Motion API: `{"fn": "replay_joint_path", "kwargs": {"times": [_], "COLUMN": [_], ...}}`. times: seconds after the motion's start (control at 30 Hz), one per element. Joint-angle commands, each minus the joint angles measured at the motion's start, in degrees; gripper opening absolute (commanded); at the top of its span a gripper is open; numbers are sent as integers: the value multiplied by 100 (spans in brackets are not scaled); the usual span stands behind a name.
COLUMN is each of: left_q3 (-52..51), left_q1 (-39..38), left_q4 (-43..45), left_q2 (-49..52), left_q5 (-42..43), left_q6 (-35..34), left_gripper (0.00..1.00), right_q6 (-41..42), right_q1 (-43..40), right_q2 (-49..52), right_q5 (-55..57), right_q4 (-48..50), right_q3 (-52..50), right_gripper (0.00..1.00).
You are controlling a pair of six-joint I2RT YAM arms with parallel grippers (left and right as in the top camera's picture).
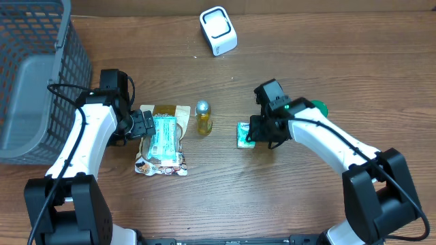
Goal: Scan the item barcode
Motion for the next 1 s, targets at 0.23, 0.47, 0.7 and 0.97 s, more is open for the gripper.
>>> {"fn": "replay_joint_path", "kwargs": {"times": [0.23, 0.47, 0.7, 0.97], "left_q3": [87, 87, 87, 87], "left_q1": [-17, -17, -17, -17], "left_q4": [-9, -9, -9, -9], "left_q2": [24, 24, 24, 24], "left_q5": [46, 46, 46, 46], "left_q6": [66, 66, 66, 66], "left_gripper": [100, 100, 99, 99], "right_q6": [258, 656, 715, 715], "right_q1": [529, 1215, 1506, 1515], "right_q2": [50, 450, 852, 1268], "right_q5": [472, 1423, 2175, 2168], "right_q4": [-549, -525, -372, -251], "right_q3": [977, 962, 962, 962], "right_gripper": [44, 45, 45, 46]}}
